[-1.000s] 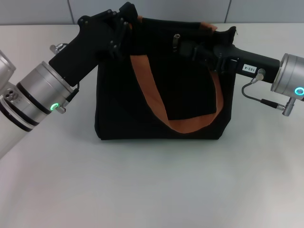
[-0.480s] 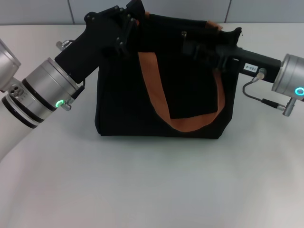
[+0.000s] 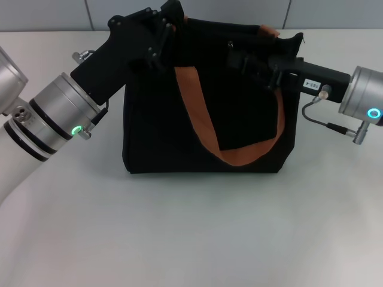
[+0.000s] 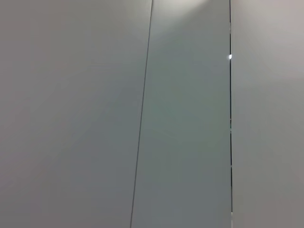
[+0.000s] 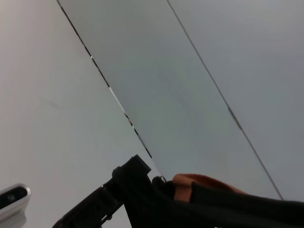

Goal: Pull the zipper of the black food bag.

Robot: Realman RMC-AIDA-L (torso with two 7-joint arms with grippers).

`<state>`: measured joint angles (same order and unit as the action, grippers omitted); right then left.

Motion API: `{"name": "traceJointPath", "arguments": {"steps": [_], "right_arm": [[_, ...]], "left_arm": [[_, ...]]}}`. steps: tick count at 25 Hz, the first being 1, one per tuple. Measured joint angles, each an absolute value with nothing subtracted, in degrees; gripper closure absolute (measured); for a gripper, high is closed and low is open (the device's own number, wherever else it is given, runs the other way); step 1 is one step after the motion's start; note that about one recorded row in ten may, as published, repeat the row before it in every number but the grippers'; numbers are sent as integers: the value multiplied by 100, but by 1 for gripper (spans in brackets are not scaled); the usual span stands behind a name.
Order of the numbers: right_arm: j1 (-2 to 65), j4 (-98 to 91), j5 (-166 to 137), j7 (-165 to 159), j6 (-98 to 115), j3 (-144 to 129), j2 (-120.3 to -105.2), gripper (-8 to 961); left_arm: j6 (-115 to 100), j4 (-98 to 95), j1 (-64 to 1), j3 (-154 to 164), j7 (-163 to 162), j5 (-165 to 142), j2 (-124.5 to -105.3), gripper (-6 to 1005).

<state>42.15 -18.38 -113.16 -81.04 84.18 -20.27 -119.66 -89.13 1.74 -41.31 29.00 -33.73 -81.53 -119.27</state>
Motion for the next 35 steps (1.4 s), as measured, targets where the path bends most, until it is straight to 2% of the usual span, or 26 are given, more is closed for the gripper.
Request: {"name": "traceJointPath", "arguments": {"steps": [27, 31, 35], "right_arm": [[4301, -1794, -11167, -8146, 8275, -2221, -11967, 778], [4327, -1774, -11163, -8192, 8163, -2228, -11964, 954], [4311, -1770, -11147, -8237, 8084, -2185, -11970, 954]], "left_arm": [[-8887, 219, -4166, 2900, -3324, -8150, -11927, 959], [-8899, 219, -4166, 2901, -3322, -8149, -11927, 959], [-8902, 220, -4162, 2901, -3322, -8142, -11927, 959]]}}
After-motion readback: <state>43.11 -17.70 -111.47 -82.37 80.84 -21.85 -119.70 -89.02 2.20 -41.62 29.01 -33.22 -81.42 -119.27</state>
